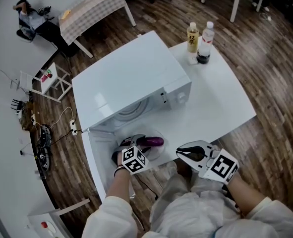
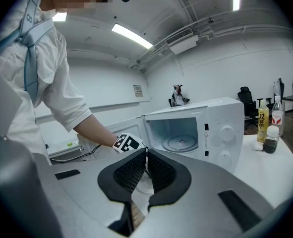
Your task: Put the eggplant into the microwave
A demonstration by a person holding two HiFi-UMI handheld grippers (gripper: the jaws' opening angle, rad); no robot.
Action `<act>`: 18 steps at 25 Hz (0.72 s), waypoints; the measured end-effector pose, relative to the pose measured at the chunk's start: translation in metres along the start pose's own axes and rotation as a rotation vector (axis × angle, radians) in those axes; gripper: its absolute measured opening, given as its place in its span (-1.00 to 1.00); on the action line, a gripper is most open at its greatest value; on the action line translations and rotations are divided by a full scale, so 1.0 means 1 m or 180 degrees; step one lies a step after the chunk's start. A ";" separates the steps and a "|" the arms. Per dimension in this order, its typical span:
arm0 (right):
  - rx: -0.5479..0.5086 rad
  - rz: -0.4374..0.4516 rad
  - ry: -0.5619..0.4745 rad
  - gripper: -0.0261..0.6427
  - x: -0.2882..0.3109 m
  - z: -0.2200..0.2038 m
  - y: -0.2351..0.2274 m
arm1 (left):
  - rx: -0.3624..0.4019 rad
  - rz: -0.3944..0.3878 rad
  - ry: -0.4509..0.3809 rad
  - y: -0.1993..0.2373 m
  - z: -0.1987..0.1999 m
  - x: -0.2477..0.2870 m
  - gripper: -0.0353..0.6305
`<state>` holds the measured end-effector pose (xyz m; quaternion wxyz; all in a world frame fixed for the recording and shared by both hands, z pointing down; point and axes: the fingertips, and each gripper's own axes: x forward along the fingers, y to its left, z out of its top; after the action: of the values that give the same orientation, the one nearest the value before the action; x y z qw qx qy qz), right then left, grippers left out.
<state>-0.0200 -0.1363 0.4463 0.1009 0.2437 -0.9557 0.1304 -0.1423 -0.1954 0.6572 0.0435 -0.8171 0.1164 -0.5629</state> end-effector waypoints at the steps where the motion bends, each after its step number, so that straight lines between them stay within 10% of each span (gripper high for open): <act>1: 0.0005 -0.0006 0.0003 -0.82 0.000 0.000 0.000 | 0.0005 -0.0013 0.0017 0.000 -0.001 0.001 -0.19; 11: 0.0047 -0.0031 -0.0002 -0.82 0.009 -0.002 -0.001 | -0.0212 -0.0051 -0.0099 0.001 0.002 0.001 -0.31; 18: 0.0092 -0.0069 -0.0048 -0.82 0.023 -0.003 -0.011 | -0.0931 0.0082 -0.0471 0.010 0.023 -0.018 -0.32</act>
<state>-0.0341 -0.1551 0.4569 0.0916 0.2564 -0.9518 0.1413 -0.1281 -0.2024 0.6307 -0.0603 -0.8524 0.2041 -0.4776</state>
